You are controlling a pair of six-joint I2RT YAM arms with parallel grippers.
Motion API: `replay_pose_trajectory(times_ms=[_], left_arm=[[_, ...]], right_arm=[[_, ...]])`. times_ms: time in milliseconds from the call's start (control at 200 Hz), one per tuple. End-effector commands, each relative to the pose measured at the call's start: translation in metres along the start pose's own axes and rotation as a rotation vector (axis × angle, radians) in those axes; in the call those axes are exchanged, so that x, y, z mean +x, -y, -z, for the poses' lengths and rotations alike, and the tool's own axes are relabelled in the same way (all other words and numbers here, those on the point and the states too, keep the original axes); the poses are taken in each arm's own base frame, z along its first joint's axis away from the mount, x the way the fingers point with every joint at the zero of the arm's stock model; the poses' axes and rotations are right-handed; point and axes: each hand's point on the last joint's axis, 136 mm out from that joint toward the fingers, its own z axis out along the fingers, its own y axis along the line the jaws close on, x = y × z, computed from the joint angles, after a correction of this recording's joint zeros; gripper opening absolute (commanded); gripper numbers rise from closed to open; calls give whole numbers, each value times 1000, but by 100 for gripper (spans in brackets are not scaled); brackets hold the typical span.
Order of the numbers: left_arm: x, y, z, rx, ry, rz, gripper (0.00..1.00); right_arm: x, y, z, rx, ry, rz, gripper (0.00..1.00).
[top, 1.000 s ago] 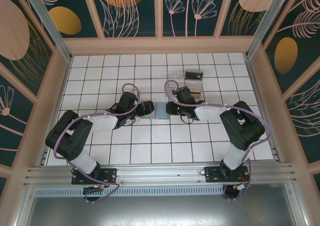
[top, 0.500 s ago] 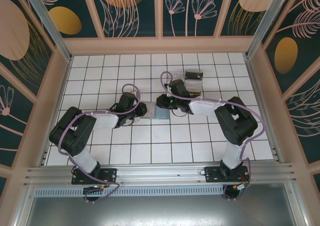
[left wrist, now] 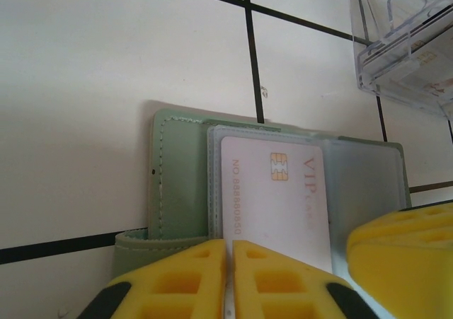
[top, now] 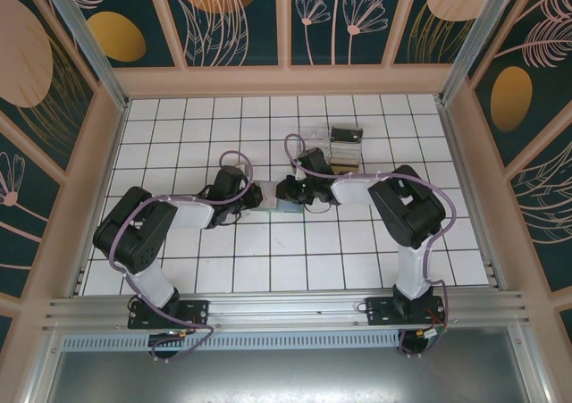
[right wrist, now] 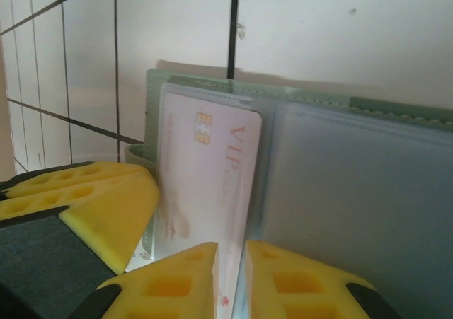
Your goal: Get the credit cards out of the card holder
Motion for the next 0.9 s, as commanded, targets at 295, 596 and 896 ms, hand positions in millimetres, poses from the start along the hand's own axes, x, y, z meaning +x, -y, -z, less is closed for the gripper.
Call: replay_pose_trajectory(times_ms=[295, 596, 896], left_arm=[[12, -17, -5, -42, -31, 27, 11], [12, -16, -6, -39, -34, 31, 11], [12, -24, -4, -85, -30, 27, 4]], right_arm=[[-3, -5, -9, -22, -24, -33, 21], [-2, -3, -9, -29, -29, -50, 14], [-4, -2, 1, -39, -10, -60, 0]])
